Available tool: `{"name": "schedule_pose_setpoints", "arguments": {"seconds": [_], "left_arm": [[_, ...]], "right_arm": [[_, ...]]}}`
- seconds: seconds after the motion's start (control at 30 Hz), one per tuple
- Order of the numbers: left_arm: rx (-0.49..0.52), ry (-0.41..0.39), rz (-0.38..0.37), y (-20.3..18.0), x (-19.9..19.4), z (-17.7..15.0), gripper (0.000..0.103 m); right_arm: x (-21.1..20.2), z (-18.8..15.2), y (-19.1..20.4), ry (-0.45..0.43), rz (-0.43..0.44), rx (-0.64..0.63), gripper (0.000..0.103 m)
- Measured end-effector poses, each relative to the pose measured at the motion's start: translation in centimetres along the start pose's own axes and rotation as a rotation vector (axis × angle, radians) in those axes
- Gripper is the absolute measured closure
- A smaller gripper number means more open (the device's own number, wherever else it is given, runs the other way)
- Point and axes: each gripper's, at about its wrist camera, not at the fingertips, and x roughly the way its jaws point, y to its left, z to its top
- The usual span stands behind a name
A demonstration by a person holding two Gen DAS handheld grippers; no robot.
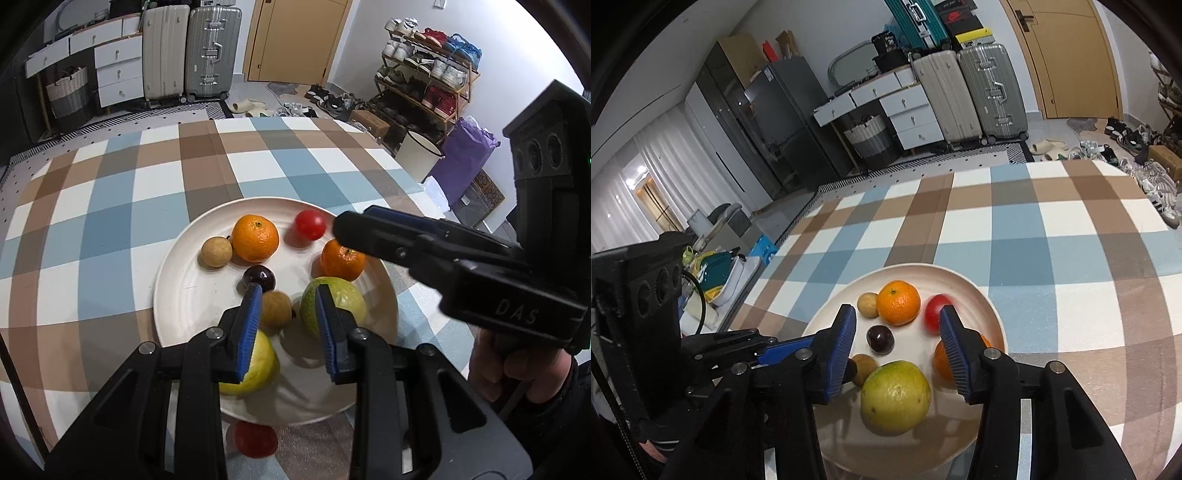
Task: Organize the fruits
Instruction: 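Carry the tomato and brown fruit onto the plate and open both grippers, then withdraw both tools from the plate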
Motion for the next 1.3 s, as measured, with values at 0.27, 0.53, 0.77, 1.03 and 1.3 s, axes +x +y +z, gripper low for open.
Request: {"name": "schedule_pose_setpoints", "arguments": {"seconds": [0.27,0.53,0.77,1.03,1.3], "left_arm": [[-0.003,-0.041,0.015,-0.6,-3.0,-0.6,0.066],[0.002,-0.080,0.030,-1.8,-6.2,-1.8,0.053],[0.009,-0.105,0.049,-2.9,-8.5,-3.1,0.050],[0.005,-0.131,0.064,-3.9,-10.7,-5.1,0.041],[-0.022,-0.172,0.093,-3.7,-12.0,-7.4,0.028]], "right_arm": [[-2.6,-0.2,1.0,-0.037,-0.005,-0.007,0.054],[-5.3,-0.9,2.4,-0.063,-0.002,-0.026,0.052],[-8.0,-1.8,3.3,-0.099,-0.004,-0.043,0.042],[-10.3,-3.5,3.9,-0.120,-0.012,-0.062,0.035],[-11.9,-5.6,4.4,-0.140,-0.020,-0.087,0.025]]}}
